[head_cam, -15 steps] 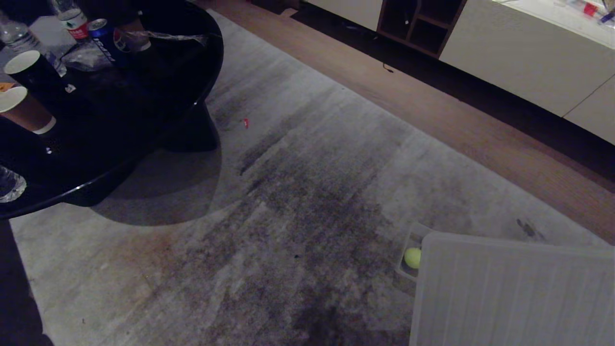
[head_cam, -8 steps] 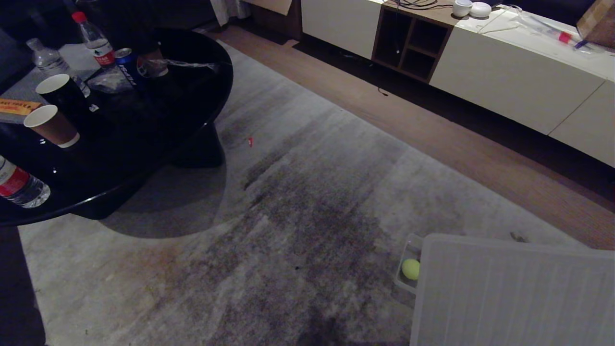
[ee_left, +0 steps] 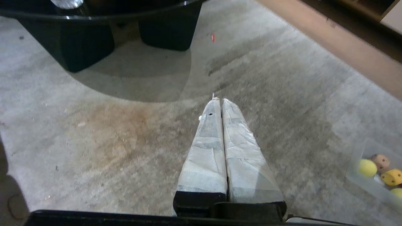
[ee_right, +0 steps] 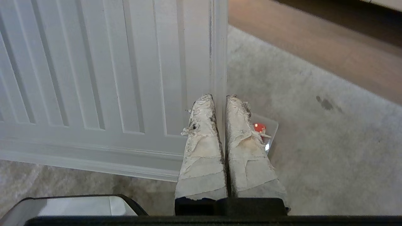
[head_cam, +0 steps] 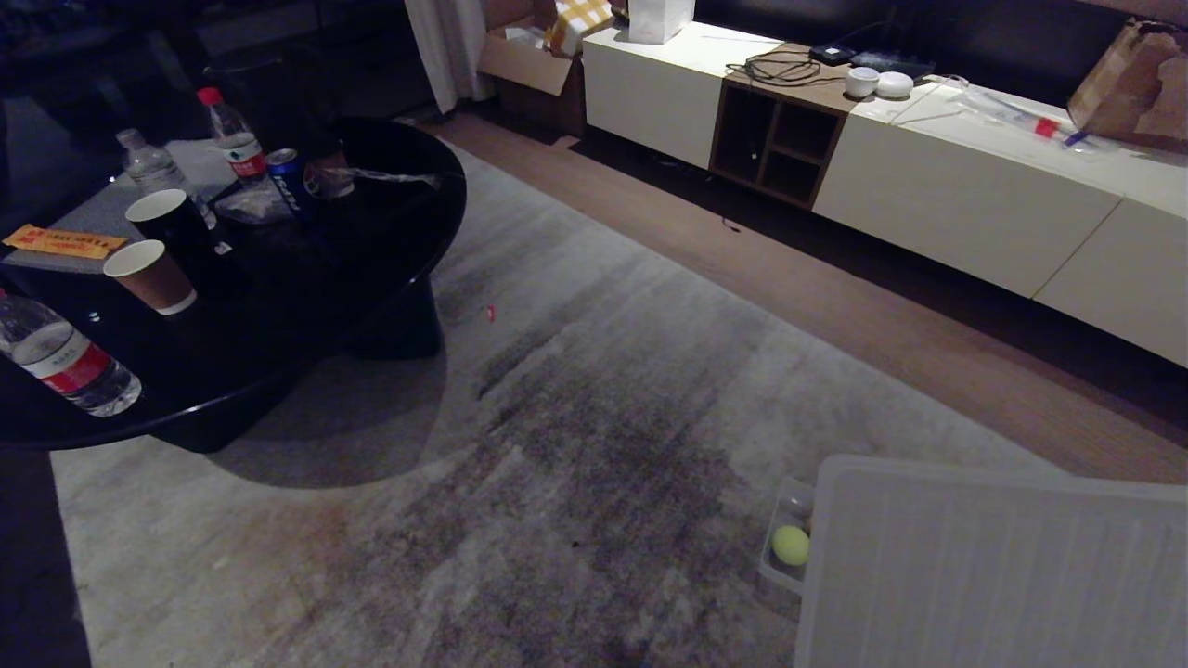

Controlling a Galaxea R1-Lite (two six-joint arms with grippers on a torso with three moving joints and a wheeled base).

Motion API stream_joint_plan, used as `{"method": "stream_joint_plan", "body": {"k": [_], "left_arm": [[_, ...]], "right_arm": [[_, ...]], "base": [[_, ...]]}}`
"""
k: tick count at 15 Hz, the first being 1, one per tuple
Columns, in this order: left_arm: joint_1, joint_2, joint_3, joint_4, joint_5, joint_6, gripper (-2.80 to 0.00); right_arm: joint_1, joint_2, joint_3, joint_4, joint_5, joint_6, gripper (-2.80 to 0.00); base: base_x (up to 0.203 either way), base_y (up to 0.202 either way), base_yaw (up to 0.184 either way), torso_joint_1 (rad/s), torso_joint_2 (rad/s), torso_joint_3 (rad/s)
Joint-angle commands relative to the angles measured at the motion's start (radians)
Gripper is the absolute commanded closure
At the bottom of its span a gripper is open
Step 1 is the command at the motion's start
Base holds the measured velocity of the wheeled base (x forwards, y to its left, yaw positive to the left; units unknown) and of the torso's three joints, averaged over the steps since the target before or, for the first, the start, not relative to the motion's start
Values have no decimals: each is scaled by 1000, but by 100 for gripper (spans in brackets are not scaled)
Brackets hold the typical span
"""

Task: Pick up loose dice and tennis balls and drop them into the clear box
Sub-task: Close the lid

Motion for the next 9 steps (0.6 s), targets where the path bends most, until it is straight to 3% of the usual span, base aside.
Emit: {"method": "stream_joint_plan", "body": {"k": [1, 9], "left_arm": [[0, 2, 2, -1, 1, -1, 0], [0, 2, 2, -1, 1, -1, 0]], "right_arm": [[0, 2, 8, -1, -2, 1, 0], [0, 2, 8, -1, -2, 3, 0]], "base": [[0, 0, 0, 2, 4, 201], [0, 0, 0, 3, 2, 201]]}}
